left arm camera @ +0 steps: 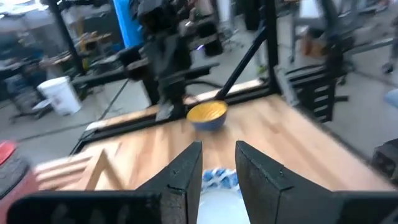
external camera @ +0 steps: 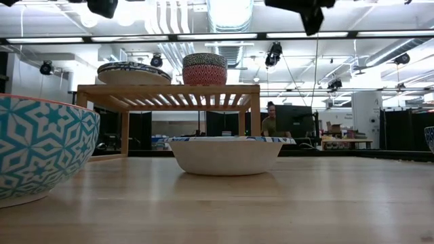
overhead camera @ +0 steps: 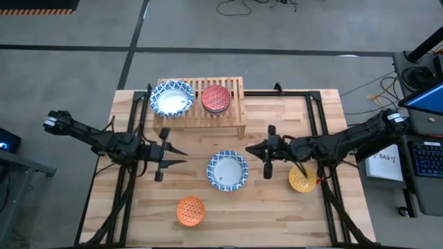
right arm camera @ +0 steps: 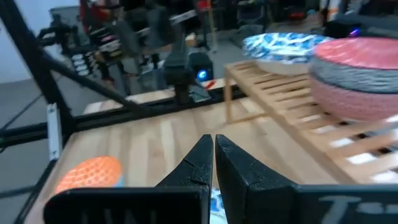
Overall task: Place and stack bowls onto a shelf
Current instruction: Stack the yellow pattern bowl on top of the red pattern bowl on the shelf
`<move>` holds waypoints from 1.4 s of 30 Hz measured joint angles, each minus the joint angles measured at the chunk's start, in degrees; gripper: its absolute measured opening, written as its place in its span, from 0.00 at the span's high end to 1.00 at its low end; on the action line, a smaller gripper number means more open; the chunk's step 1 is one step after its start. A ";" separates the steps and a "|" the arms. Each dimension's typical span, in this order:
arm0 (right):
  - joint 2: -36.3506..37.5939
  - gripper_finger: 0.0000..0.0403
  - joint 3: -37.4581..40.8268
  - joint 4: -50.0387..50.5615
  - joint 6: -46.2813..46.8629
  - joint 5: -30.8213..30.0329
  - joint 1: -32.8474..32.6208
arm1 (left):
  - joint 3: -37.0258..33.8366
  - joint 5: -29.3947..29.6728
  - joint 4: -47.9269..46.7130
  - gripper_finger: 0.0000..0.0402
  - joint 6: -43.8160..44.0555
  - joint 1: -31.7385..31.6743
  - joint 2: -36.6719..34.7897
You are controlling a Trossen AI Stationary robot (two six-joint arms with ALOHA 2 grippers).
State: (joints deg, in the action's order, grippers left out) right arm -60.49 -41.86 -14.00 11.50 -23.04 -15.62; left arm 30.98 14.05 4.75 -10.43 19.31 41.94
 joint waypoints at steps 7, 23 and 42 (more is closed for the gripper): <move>-9.36 0.98 -12.61 14.80 3.23 3.79 -0.02 | -0.94 7.61 -3.31 0.80 1.12 -0.06 0.41; -33.38 0.98 -50.32 76.52 28.39 10.75 0.38 | -1.01 7.92 -9.32 0.80 4.56 0.00 -0.03; -25.65 0.98 -34.09 80.84 48.03 23.08 -0.26 | -0.51 7.92 -9.01 0.80 5.43 0.00 -0.27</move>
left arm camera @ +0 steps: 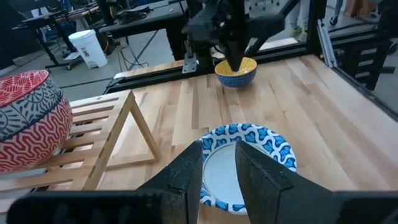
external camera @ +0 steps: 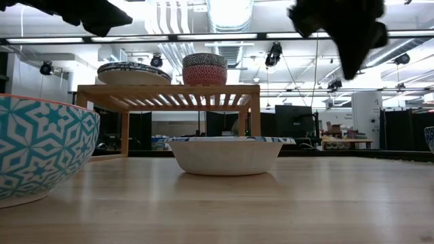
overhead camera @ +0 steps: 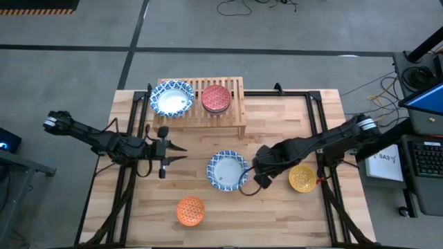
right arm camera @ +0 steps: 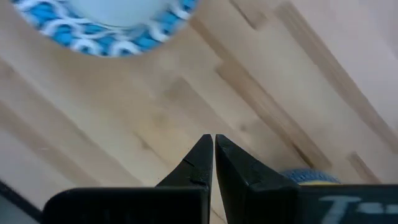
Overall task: Place and stack bowls onto a shelf
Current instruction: Stack the yellow pattern bowl on top of the red pattern bowl on the shelf
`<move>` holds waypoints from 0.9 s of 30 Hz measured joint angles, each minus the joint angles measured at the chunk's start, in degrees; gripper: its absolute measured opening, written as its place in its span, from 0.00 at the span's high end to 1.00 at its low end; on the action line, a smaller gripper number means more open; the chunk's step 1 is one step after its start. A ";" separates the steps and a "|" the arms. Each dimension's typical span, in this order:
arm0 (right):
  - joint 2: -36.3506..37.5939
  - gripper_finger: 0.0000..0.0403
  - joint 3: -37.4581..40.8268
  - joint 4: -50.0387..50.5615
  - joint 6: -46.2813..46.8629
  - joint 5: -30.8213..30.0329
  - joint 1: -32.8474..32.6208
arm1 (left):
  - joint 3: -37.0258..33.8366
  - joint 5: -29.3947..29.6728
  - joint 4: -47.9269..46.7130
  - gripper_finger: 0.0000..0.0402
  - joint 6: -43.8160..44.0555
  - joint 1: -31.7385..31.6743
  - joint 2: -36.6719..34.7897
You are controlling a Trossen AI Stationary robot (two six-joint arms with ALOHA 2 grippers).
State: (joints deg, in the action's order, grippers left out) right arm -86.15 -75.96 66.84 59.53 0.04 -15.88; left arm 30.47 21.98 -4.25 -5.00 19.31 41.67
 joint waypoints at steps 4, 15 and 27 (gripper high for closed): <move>5.05 0.98 7.09 -0.15 8.32 0.10 -0.06 | 0.37 0.00 -0.04 0.80 0.21 0.00 0.06; 10.68 0.74 18.41 -8.04 26.06 10.61 -1.90 | 0.51 0.00 -0.12 0.80 0.20 0.00 0.09; 5.10 0.56 20.08 -0.83 28.43 12.60 -2.51 | 0.51 -0.01 -0.16 0.80 0.01 0.00 0.46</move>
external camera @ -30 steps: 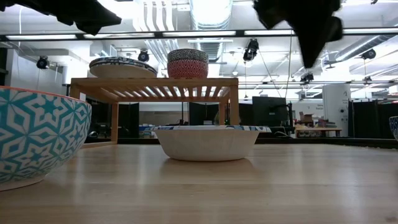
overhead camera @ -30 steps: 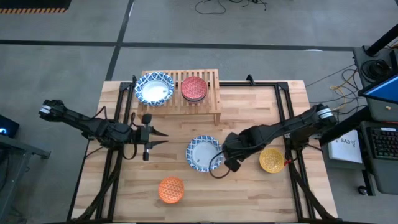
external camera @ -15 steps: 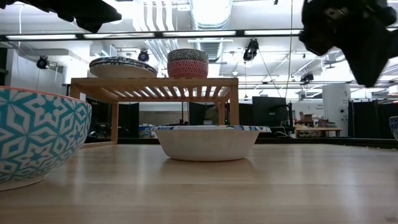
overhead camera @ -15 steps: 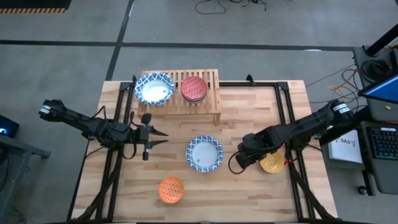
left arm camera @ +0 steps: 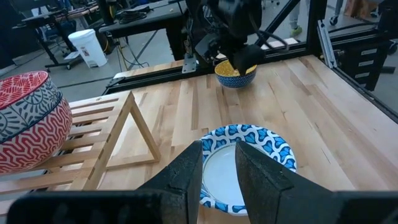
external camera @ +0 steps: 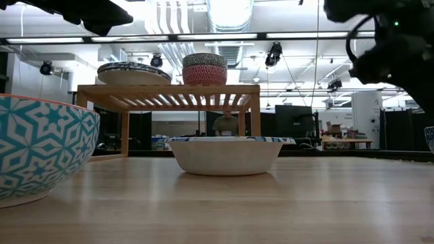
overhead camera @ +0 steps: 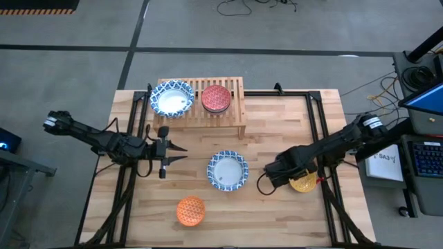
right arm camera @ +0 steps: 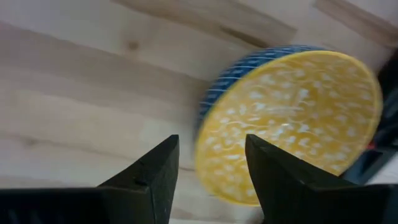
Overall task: Place and stack bowls onto a shelf
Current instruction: Stack the yellow pattern bowl on top of the red pattern bowl on the shelf
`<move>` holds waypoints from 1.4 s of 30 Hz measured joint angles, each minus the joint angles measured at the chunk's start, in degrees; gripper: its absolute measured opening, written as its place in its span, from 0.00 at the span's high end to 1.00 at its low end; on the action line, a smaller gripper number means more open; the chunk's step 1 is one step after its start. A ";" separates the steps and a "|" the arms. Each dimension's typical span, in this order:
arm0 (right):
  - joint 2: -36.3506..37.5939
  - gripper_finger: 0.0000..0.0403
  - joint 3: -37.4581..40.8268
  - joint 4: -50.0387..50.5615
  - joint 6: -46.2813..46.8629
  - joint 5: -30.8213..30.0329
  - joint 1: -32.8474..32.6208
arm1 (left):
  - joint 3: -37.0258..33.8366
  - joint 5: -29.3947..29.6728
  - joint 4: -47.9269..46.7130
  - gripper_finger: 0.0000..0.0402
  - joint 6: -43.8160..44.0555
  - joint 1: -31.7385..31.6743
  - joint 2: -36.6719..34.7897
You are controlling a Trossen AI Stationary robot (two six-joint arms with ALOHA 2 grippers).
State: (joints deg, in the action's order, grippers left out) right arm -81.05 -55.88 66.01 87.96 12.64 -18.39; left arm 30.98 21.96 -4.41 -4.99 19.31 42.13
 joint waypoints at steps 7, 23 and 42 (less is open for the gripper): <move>-3.27 0.57 2.23 0.82 -2.15 -0.27 0.00 | 0.00 -0.01 0.07 0.80 -0.04 0.00 0.02; -9.54 0.96 1.77 0.53 -10.82 2.73 0.02 | 0.00 -0.01 0.07 0.80 -0.04 -0.01 0.04; -9.08 0.97 -38.00 23.90 -44.18 -27.88 4.25 | 0.00 -0.01 0.20 0.80 -0.08 -0.02 0.21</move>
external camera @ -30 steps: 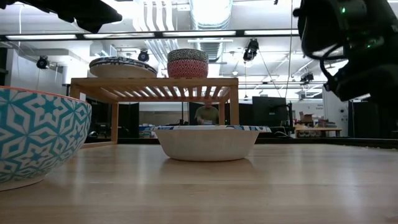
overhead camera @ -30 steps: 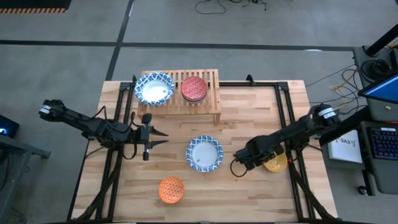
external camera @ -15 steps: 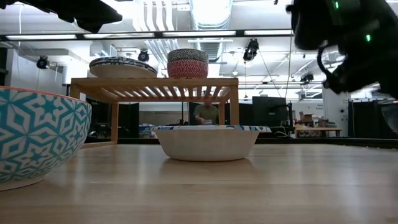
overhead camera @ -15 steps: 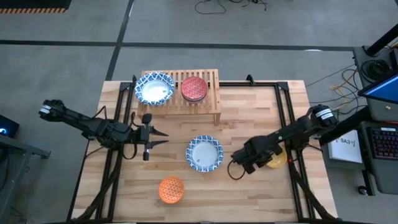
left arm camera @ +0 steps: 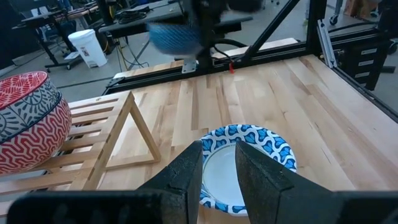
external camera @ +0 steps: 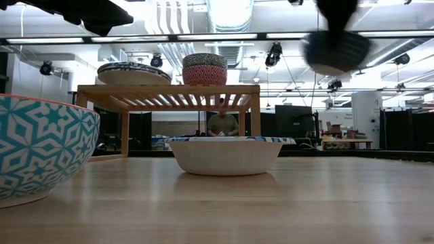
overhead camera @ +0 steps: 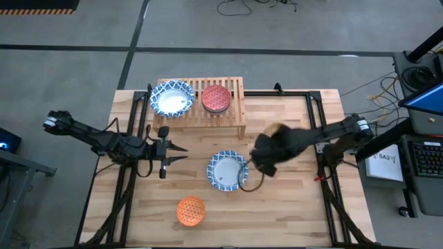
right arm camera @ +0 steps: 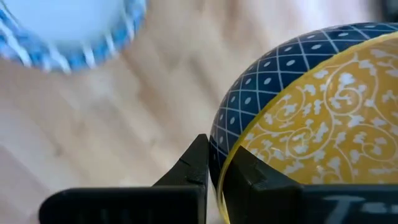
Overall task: Place and stack bowls onto a shelf
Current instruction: Stack the yellow pattern bowl on top of the red pattern bowl on the shelf
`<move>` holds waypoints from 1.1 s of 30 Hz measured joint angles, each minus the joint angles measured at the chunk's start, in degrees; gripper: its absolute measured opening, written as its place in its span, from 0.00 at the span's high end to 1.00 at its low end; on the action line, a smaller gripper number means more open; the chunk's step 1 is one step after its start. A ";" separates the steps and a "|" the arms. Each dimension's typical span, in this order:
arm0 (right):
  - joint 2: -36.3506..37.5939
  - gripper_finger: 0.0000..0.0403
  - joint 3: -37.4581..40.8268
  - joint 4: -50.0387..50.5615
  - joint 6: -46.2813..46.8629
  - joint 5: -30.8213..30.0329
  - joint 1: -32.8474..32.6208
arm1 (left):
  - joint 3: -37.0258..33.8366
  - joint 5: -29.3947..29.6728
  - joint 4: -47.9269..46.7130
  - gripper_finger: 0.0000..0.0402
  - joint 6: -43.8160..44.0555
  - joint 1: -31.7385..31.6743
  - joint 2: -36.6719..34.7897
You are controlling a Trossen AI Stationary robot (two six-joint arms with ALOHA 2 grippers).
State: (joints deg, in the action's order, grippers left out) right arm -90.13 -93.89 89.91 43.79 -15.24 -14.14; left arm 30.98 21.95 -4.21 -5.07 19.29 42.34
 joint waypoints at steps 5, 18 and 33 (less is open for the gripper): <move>-2.35 0.97 -12.39 0.18 -19.83 -10.62 5.02 | 0.00 -0.02 0.12 0.80 0.01 0.00 -0.06; -17.75 0.97 -41.06 -4.85 -81.78 -15.34 15.77 | 0.06 0.00 1.44 0.80 -0.48 0.00 -0.06; -17.22 0.97 -39.47 -17.35 -107.77 -9.72 24.32 | 0.15 0.05 1.62 0.80 -2.74 -0.04 0.03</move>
State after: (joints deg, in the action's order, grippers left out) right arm -107.35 -133.36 72.56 -63.99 -24.96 10.17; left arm 31.14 22.00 -2.59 -7.81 19.25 42.37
